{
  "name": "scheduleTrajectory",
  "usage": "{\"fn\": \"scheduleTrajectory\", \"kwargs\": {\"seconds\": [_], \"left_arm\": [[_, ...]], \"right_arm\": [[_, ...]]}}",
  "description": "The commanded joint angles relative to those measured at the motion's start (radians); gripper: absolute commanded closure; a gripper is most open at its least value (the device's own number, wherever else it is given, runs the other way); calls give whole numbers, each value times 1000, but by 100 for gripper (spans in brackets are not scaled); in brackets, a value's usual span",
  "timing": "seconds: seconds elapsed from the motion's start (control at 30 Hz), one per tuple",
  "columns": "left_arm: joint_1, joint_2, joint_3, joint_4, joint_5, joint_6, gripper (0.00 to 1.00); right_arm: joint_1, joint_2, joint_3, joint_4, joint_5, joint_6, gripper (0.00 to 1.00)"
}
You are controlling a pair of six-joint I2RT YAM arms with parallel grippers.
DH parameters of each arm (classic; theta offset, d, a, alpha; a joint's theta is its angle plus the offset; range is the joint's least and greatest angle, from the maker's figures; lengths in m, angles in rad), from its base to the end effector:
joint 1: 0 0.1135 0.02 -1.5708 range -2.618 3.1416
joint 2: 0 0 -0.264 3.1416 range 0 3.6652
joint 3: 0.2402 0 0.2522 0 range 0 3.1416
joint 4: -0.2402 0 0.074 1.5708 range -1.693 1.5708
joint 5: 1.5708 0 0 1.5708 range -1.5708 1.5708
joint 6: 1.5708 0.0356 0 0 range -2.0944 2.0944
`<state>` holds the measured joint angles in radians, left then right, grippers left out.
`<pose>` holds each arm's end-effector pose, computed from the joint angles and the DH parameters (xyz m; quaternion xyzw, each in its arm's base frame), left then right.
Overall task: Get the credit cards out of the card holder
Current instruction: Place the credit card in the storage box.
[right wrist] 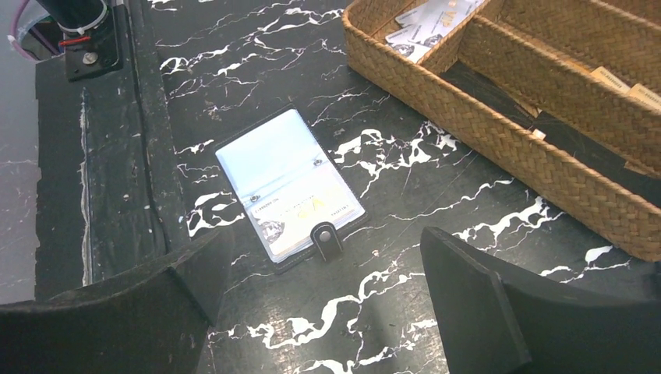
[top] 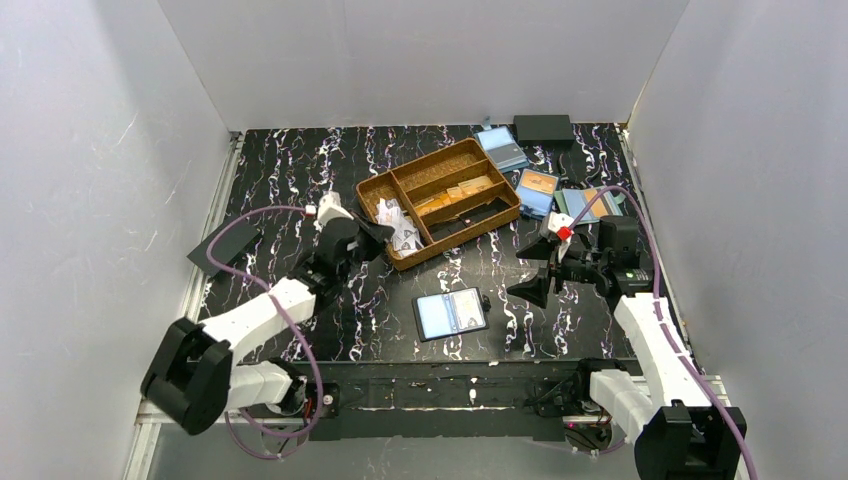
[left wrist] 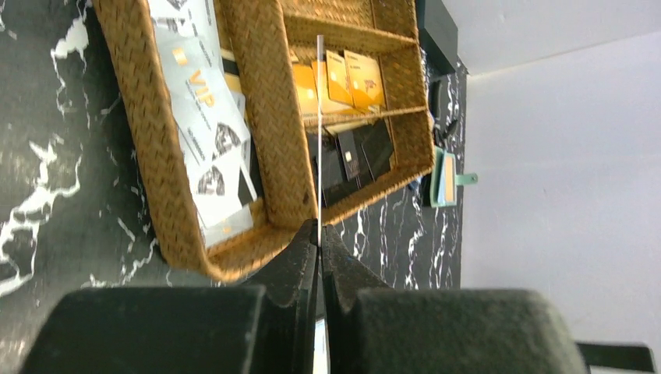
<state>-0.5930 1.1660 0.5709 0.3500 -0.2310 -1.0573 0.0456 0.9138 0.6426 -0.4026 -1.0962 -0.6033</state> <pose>0.2184 -0.1374 0.2422 -0.2492 0.7457 -0.3874 0.4814 0.1798 0.0399 0.2584 -0.4593 0.6570 0.3495 0.4850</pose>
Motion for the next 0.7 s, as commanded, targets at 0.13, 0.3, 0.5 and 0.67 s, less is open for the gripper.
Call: {"fn": "scheduleTrajectory", "kwargs": {"seconds": [0.13, 0.3, 0.5, 0.67], "left_arm": [[80, 261, 205, -55, 109, 8, 100], [105, 416, 318, -127, 185, -47, 100], [120, 515, 415, -186, 231, -46, 100], [124, 549, 504, -332, 207, -35, 100]], "right_arm": [[-15, -44, -9, 42, -24, 21, 2], [-18, -45, -8, 41, -25, 20, 2], [-22, -51, -6, 38, -27, 16, 2], [-25, -55, -6, 35, -31, 15, 2]]}}
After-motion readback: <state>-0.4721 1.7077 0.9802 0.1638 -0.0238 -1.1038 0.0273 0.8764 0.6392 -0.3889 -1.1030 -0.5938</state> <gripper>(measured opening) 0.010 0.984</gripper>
